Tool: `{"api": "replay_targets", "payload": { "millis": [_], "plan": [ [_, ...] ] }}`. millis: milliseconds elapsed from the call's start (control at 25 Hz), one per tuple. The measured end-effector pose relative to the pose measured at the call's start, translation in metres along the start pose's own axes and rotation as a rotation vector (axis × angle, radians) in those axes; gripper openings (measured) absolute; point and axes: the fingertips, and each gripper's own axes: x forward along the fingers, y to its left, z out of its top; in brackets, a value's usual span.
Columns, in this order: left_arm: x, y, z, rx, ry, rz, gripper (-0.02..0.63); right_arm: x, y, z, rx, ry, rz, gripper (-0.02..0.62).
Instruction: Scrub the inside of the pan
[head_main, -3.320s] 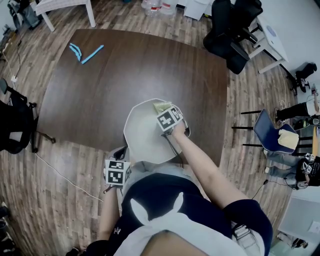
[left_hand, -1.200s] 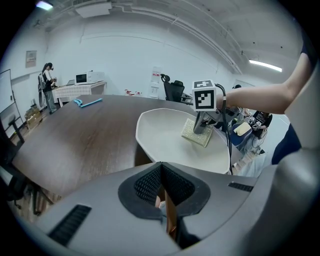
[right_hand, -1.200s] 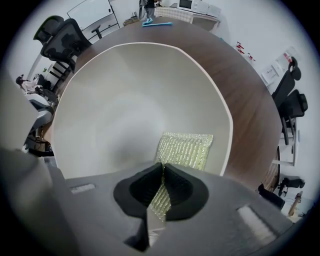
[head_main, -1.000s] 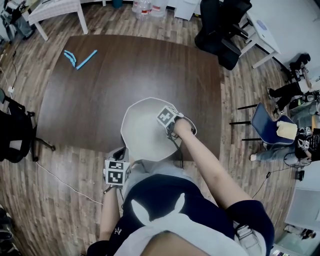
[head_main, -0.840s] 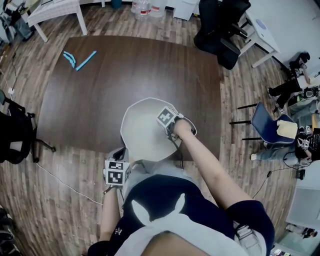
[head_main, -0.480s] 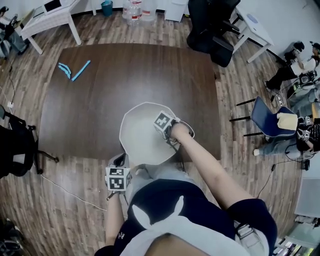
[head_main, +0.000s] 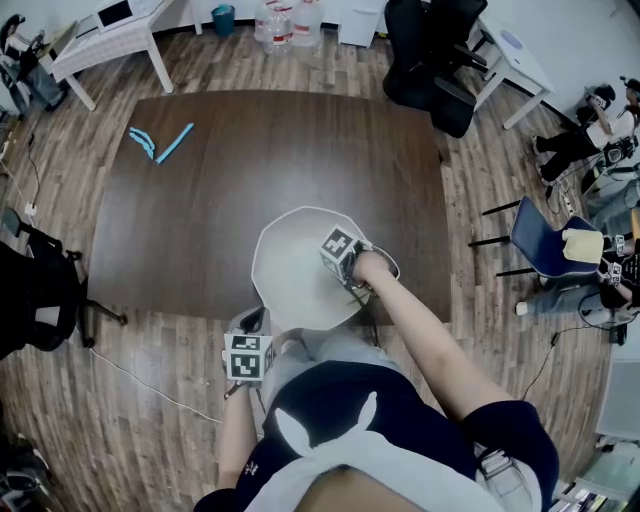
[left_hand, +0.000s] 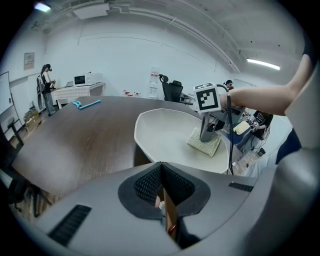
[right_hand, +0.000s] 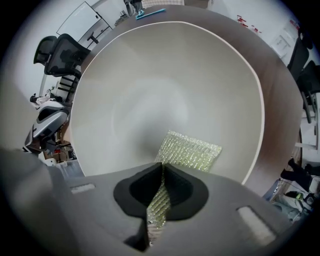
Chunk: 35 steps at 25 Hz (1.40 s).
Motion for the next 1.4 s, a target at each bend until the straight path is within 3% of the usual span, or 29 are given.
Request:
{"api": "replay_targets", "payload": {
  "millis": [280, 760, 1200, 1400],
  "plan": [
    [0.001, 0.000, 0.000, -0.003, -0.010, 0.002, 0.003, 0.007, 0.016, -0.004, 0.020, 0.025, 0.126, 0.015],
    [0.002, 0.005, -0.005, -0.018, -0.025, 0.006, 0.002, 0.015, 0.048, -0.009, -0.063, 0.097, 0.200, 0.015],
    [-0.002, 0.010, -0.006, -0.041, -0.059, 0.031, 0.003, 0.024, 0.081, -0.005, -0.104, 0.083, 0.270, 0.015],
    [-0.004, 0.009, -0.005, -0.044, -0.065, 0.038, 0.003, 0.023, 0.103, -0.002, -0.112, 0.052, 0.355, 0.015]
  ]
}}
